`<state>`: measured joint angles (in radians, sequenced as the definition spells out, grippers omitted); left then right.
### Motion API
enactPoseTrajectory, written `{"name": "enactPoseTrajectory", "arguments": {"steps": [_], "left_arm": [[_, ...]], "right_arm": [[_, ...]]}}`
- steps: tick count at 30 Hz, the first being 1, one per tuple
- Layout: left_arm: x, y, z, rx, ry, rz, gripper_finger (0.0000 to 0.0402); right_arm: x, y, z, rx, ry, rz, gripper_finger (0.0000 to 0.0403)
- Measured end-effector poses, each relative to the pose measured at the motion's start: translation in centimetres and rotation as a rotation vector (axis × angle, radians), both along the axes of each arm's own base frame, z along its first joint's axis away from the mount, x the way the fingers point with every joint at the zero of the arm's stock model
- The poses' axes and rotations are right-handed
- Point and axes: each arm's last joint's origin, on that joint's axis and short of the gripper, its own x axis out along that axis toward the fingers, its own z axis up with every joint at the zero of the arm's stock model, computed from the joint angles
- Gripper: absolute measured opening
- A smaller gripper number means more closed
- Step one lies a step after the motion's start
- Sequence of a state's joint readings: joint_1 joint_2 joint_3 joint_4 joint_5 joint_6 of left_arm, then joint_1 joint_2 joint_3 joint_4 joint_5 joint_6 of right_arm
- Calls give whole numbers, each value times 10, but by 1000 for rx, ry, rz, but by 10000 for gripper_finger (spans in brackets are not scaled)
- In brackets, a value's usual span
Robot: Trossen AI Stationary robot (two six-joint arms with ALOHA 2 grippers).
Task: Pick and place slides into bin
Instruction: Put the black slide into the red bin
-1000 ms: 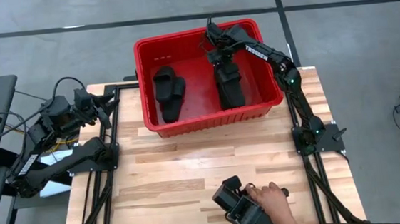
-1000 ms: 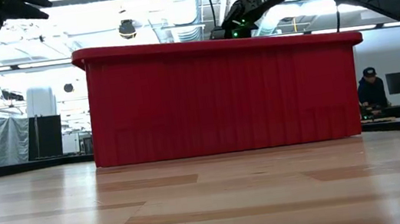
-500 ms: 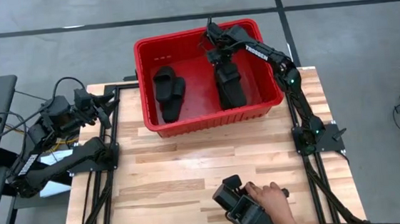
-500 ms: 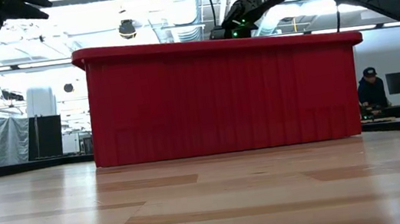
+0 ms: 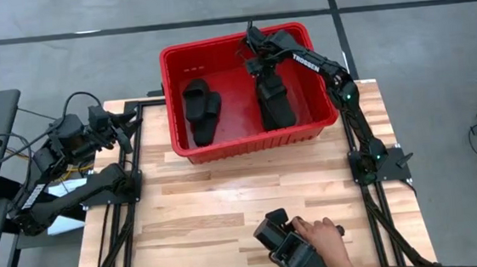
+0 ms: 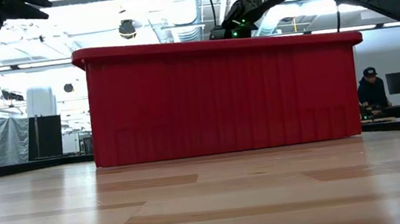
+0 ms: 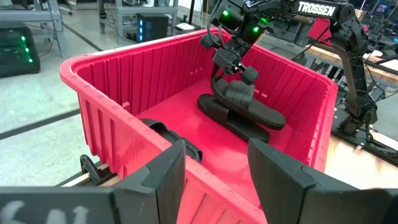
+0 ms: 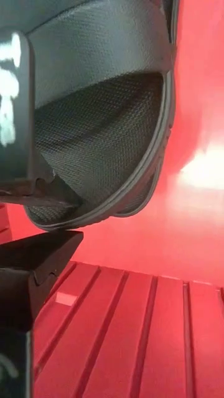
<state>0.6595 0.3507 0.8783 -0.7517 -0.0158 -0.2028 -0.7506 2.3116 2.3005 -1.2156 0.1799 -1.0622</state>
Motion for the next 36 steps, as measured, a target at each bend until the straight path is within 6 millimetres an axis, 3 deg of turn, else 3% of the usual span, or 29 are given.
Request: {"name": "enactPoseTrajectory", "arguments": {"steps": [20, 23, 27, 36], "left_arm": [[0, 0, 0, 0, 1, 0, 164], [0, 0, 0, 0, 1, 0, 164], [0, 0, 0, 0, 1, 0, 164], [0, 0, 0, 0, 0, 0, 164]], "right_arm": [[-2, -3, 0, 17, -33, -41, 78], [-2, -3, 0, 16, -31, -38, 62], [-3, -3, 0, 17, -24, -26, 11], [-4, -4, 0, 20, -22, -30, 2]]}}
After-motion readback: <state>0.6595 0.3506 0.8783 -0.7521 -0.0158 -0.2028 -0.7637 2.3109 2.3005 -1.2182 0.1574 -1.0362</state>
